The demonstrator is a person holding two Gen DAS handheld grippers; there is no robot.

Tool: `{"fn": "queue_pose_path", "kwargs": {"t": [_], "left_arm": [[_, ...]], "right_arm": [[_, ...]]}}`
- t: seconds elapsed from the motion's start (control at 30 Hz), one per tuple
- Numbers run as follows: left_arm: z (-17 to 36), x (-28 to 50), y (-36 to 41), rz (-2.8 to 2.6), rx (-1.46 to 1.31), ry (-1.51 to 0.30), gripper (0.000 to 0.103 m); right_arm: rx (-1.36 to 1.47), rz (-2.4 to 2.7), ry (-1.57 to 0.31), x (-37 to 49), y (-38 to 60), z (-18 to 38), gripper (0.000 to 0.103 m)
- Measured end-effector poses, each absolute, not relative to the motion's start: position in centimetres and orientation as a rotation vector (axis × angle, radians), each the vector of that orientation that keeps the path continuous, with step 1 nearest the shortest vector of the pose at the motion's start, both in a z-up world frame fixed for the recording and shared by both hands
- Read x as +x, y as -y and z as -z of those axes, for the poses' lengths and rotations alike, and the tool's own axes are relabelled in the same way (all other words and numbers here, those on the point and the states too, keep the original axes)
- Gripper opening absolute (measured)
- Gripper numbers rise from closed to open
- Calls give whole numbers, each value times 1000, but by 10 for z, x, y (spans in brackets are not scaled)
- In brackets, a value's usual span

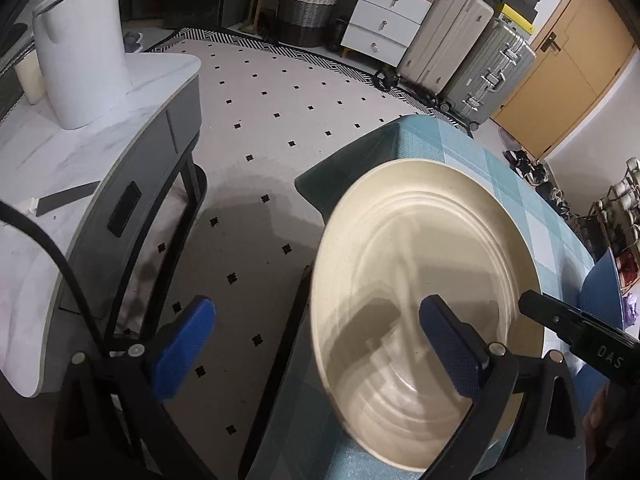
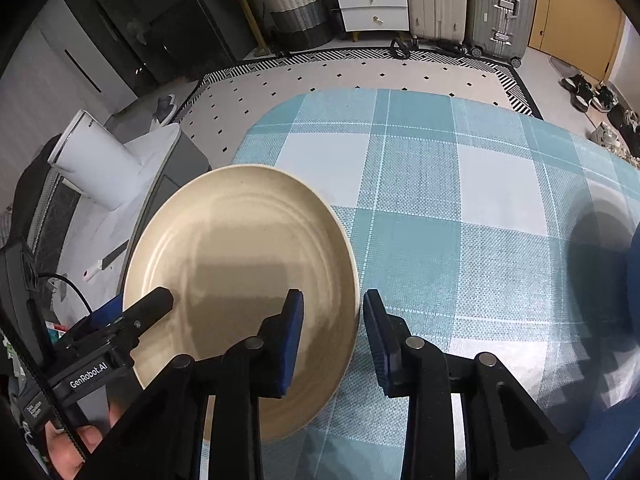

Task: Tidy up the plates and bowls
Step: 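Lift the two-plate stack with both tools and carry it toward the third cream plate, then lower the held plate stack onto the third cream plate with both tools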

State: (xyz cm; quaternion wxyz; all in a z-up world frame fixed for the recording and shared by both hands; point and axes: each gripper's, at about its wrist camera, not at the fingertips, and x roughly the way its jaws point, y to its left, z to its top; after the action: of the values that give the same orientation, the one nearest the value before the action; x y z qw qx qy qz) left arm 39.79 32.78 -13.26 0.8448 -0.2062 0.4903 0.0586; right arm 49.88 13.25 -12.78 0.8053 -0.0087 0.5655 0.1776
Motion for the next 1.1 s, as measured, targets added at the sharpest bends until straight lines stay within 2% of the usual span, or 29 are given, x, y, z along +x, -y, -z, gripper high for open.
{"fn": "queue_pose_path", "kwargs": {"t": [0.27, 0.33, 0.4, 0.57, 0.63, 0.7, 1.1], "left_arm": [[133, 403, -325, -111, -422, -1036, 99], [135, 405, -324, -117, -415, -1051, 90], [136, 406, -323, -118, -412, -1058, 88], [137, 406, -324, -82, -456, -1051, 68], [134, 406, -322, -54, -473, -1049, 52], [132, 406, -319, -44, -472, -1053, 42], [126, 400, -313, -38, -485, -1079, 37]], "right_arm": [[-20, -374, -1225, 500, -133, 138, 20], [-12, -373, -1225, 500, -131, 141, 17], [-14, -377, -1220, 499, -132, 141, 16], [-10, -372, -1219, 497, -131, 141, 15], [-6, -369, -1216, 497, -131, 140, 14], [-2, -371, -1215, 496, -130, 139, 14], [37, -354, -1206, 495, -118, 132, 11]]}}
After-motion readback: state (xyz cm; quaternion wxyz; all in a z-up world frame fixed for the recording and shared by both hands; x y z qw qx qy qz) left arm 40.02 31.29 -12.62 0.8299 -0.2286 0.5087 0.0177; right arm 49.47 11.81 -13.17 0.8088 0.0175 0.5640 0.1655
